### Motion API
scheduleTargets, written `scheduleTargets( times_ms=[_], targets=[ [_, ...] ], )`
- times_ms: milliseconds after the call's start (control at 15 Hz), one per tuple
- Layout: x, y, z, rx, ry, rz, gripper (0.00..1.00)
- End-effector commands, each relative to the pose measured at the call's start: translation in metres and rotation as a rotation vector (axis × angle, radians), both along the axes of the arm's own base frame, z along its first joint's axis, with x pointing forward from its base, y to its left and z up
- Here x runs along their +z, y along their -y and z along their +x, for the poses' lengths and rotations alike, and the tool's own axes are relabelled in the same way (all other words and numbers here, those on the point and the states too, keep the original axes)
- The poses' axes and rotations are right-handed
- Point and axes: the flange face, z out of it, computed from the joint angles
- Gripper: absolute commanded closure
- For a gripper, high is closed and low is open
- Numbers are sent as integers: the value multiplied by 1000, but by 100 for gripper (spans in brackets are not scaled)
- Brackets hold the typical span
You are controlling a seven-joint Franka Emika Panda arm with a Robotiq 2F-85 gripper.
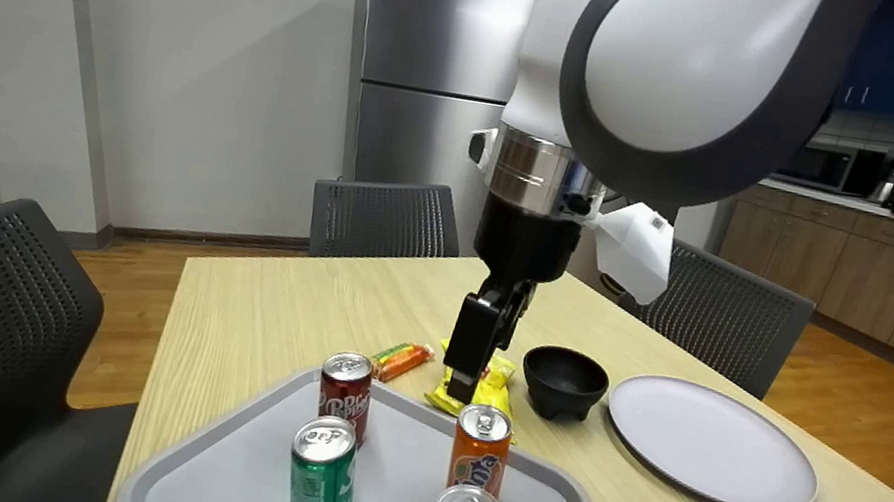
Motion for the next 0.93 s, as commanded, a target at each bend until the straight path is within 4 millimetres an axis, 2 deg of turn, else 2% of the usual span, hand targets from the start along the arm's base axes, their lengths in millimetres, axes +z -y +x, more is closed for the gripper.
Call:
scheduleTargets(
  times_ms=[0, 267, 600, 800, 867],
  targets=[
    [9, 28, 21, -88, -19, 5, 0],
    [11, 84, 41, -244, -37, -10, 0],
    [16, 146, 52, -382, -42, -33, 0],
    [16, 168, 54, -425, -51, -44, 0],
    [6, 160, 56, -395, -42, -23, 0]
  ],
)
